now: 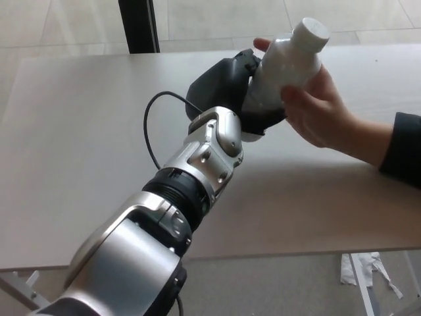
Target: Pick up a bottle and hand it
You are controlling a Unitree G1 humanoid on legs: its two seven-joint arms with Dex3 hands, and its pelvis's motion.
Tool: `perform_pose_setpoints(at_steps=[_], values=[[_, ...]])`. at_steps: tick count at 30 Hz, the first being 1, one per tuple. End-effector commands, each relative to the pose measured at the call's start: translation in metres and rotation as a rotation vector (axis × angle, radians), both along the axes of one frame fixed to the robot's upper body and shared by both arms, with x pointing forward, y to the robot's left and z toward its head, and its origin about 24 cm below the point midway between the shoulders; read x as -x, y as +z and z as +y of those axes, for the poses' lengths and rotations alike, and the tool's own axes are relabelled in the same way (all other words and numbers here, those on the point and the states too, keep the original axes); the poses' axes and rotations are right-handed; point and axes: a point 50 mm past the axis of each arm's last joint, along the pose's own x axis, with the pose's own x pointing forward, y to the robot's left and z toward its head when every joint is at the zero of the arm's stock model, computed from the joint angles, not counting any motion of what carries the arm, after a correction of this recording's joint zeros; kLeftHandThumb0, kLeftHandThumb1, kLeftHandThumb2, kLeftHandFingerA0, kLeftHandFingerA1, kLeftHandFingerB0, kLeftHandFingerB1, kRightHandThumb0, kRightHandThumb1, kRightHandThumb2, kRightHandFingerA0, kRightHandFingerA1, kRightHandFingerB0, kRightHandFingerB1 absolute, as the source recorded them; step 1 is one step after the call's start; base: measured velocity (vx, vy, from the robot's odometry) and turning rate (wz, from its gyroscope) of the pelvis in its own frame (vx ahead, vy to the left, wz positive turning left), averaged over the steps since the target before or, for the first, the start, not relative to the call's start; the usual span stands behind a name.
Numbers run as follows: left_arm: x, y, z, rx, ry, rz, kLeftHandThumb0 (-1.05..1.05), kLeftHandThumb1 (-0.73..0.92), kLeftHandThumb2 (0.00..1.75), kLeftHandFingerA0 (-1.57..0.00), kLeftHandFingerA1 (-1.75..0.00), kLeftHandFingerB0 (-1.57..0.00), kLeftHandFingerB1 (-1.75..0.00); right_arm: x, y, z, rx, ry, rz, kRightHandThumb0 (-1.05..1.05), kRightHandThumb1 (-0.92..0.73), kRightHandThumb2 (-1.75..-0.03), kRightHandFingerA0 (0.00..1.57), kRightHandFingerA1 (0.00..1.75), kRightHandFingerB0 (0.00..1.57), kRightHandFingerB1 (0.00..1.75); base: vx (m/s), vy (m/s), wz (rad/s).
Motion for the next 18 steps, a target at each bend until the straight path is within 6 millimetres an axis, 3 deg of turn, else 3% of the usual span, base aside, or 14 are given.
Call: perform_pose_setpoints(at_steps=[1, 2, 3, 4, 6, 7, 8, 9, 11, 12, 13, 14, 15, 18], values=[[0.01, 0.018, -0.042, 0.045, -0.224, 0.214, -0.96, 0.47, 0.76, 0.0, -0.11, 0.0, -0.01, 0.005, -0.004, -0.002, -0.01, -0.021, 0.016, -0.59, -0.58, -0.64, 0.48, 0.77, 0.41, 0.63, 0.0, 0.0, 0.0], [0.009, 0.018, -0.035, 0.054, -0.224, 0.211, -0.99, 0.49, 0.78, 0.0, -0.11, 0.0, 0.0, 0.006, -0.004, -0.002, -0.004, -0.01, 0.022, -0.62, -0.44, -0.91, 0.46, 0.74, 0.37, 0.64, 0.0, 0.0, 0.0], [0.01, 0.018, -0.032, 0.056, -0.226, 0.212, -0.99, 0.49, 0.78, 0.0, -0.11, 0.0, 0.0, 0.006, -0.004, -0.002, -0.003, -0.005, 0.025, -0.62, -0.44, -0.91, 0.46, 0.74, 0.37, 0.64, 0.0, 0.0, 0.0], [0.01, 0.017, -0.011, 0.071, -0.234, 0.197, -0.69, 0.58, 0.58, 0.0, 0.0, 0.0, 0.0, 0.006, -0.002, -0.003, -0.008, -0.013, 0.019, -0.6, -0.59, -0.63, 0.48, 0.76, 0.38, 0.61, 0.0, 0.0, 0.0], [0.013, 0.017, -0.004, 0.071, -0.242, 0.193, -0.69, 0.58, 0.58, 0.0, 0.0, 0.0, 0.0, 0.006, -0.002, -0.003, -0.013, -0.018, 0.016, -0.6, -0.59, -0.63, 0.48, 0.76, 0.38, 0.61, 0.0, 0.0, 0.0], [0.02, 0.014, 0.028, 0.068, -0.241, 0.164, -1.02, 0.55, 0.85, 0.0, -0.22, 0.0, -0.02, 0.007, -0.001, -0.003, -0.006, -0.024, 0.013, -0.63, -0.57, -0.62, 0.56, 0.8, 0.39, 0.63, 0.0, 0.0, 0.0], [0.026, 0.015, 0.047, 0.077, -0.239, 0.158, -0.77, 0.56, 0.7, 0.0, 0.0, 0.0, 0.0, 0.007, -0.001, -0.004, -0.004, -0.026, 0.008, -0.65, -0.58, -0.61, 0.6, 0.8, 0.39, 0.63, 0.0, 0.0, 0.0], [0.035, 0.015, 0.065, 0.081, -0.222, 0.167, -1.01, 0.54, 0.83, 0.0, -0.18, 0.0, -0.01, 0.007, 0.001, -0.005, -0.001, -0.02, 0.007, -0.67, -0.58, -0.6, 0.61, 0.81, 0.38, 0.63, 0.0, 0.0, 0.0], [0.053, 0.013, 0.1, 0.111, -0.206, 0.147, -0.72, 0.57, 0.67, 0.0, 0.0, 0.0, 0.0, 0.009, 0.002, -0.007, 0.017, -0.023, 0.013, -0.67, -0.59, -0.61, 0.65, 0.81, 0.36, 0.62, 0.0, 0.0, 0.0], [0.069, 0.011, 0.136, 0.119, -0.158, 0.119, -1.03, 0.57, 0.88, 0.0, -0.25, 0.0, -0.04, 0.01, 0.004, -0.007, 0.033, -0.022, 0.023, -0.67, -0.59, -0.63, 0.64, 0.84, 0.35, 0.63, 0.0, 0.0, 0.0], [0.083, 0.01, 0.164, 0.096, -0.104, 0.094, -1.05, 0.6, 0.92, 0.0, -0.27, 0.0, -0.07, 0.012, 0.004, -0.008, 0.032, -0.03, 0.025, -0.64, -0.6, -0.62, 0.61, 0.8, 0.35, 0.62, 0.0, 0.0, 0.0], [0.094, 0.011, 0.185, 0.122, -0.049, 0.08, -1.05, 0.6, 0.93, 0.0, -0.26, 0.0, -0.09, 0.013, 0.004, -0.009, 0.032, -0.032, 0.026, -0.64, -0.45, -0.94, 0.55, 0.76, 0.33, 0.63, 0.0, 0.0, 0.0], [0.106, 0.012, 0.206, 0.167, 0.016, 0.059, -1.04, 0.6, 0.92, 0.0, -0.24, 0.0, -0.11, 0.012, 0.006, -0.011, 0.035, -0.036, 0.026, -0.63, -0.6, -0.64, 0.56, 0.78, 0.35, 0.61, 0.0, 0.0, 0.0], [0.133, 0.018, 0.251, 0.168, 0.13, -0.017, -1.05, 0.61, 0.88, 0.0, -0.17, 0.0, -0.03, 0.013, 0.007, -0.016, 0.038, -0.049, 0.016, -0.63, -0.59, -0.65, 0.53, 0.78, 0.35, 0.62, 0.0, 0.0, 0.0]])
